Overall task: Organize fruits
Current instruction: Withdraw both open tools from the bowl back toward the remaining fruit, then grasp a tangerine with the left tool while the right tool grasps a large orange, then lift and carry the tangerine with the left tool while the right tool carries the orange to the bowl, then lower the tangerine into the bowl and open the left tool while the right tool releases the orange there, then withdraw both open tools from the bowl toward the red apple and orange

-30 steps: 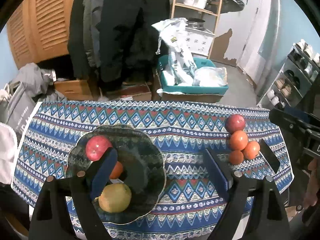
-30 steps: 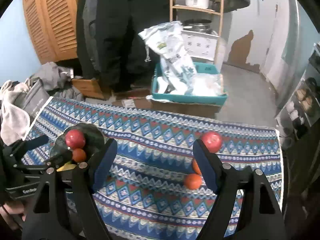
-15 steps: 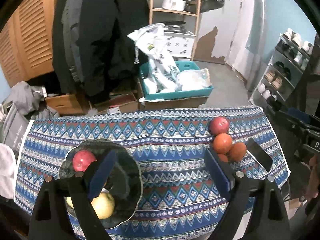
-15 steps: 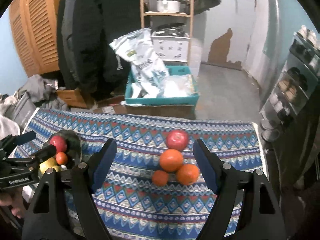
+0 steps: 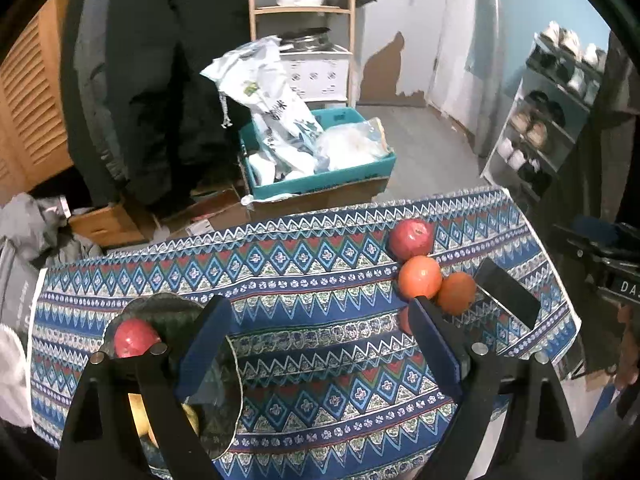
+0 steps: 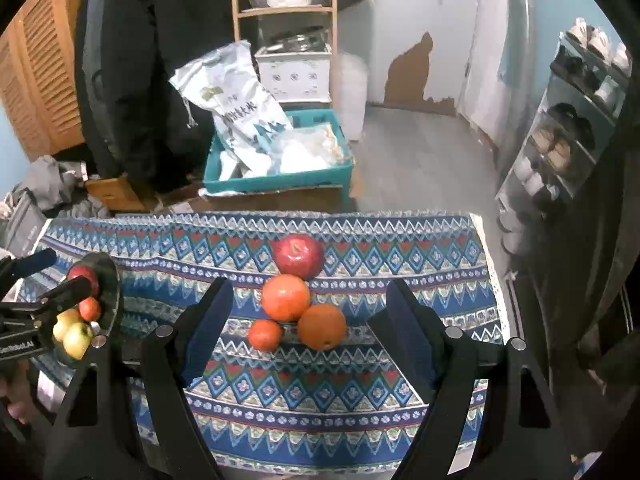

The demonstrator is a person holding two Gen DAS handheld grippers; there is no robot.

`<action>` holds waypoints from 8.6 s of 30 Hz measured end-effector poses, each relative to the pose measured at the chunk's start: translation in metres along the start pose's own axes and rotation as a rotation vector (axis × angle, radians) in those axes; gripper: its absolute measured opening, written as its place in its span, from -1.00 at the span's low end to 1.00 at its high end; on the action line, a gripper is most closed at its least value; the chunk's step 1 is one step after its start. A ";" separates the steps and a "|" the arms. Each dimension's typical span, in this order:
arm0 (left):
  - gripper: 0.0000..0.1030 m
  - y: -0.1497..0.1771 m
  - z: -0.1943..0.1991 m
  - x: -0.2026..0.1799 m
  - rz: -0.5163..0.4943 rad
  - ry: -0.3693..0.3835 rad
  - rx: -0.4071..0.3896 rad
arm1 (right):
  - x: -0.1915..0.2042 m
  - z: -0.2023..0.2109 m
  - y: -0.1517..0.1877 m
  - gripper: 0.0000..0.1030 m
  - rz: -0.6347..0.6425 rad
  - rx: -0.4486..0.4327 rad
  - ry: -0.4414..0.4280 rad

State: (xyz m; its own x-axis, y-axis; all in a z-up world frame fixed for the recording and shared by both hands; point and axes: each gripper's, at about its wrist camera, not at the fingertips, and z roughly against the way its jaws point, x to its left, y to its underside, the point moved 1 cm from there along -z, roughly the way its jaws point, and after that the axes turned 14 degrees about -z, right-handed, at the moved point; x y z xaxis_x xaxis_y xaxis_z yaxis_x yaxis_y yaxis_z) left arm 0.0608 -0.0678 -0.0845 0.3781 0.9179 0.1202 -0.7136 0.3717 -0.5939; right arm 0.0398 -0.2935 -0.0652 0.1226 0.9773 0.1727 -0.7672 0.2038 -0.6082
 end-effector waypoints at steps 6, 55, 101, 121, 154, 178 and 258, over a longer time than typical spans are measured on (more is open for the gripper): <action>0.77 -0.002 -0.030 -0.009 -0.009 0.023 0.055 | -0.013 -0.027 0.004 0.52 0.000 0.056 0.031; 0.77 0.008 -0.180 -0.075 -0.033 0.239 0.254 | -0.055 -0.185 0.058 0.22 -0.111 0.366 0.035; -0.13 0.014 -0.171 -0.101 -0.087 0.305 0.241 | -0.065 -0.135 0.052 0.22 -0.133 0.265 0.046; -0.13 -0.008 -0.085 -0.066 -0.056 0.259 0.081 | -0.025 -0.073 0.027 0.22 -0.037 0.119 0.006; -0.13 -0.003 0.022 0.013 0.031 0.183 -0.108 | 0.069 -0.001 0.002 0.22 0.084 -0.036 -0.132; -0.13 0.061 0.027 0.115 0.197 0.089 -0.072 | 0.180 -0.032 0.010 0.22 0.176 0.040 -0.251; 0.35 0.168 -0.040 0.197 0.417 0.078 0.167 | 0.276 -0.143 0.078 0.37 0.239 0.339 -0.307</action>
State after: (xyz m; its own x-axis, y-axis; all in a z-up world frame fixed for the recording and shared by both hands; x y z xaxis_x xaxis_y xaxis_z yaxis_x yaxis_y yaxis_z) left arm 0.0390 0.1696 -0.1927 0.0772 0.9831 -0.1662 -0.8974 -0.0042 -0.4413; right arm 0.1042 0.0005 -0.1758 -0.2325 0.9218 0.3101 -0.9184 -0.1031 -0.3819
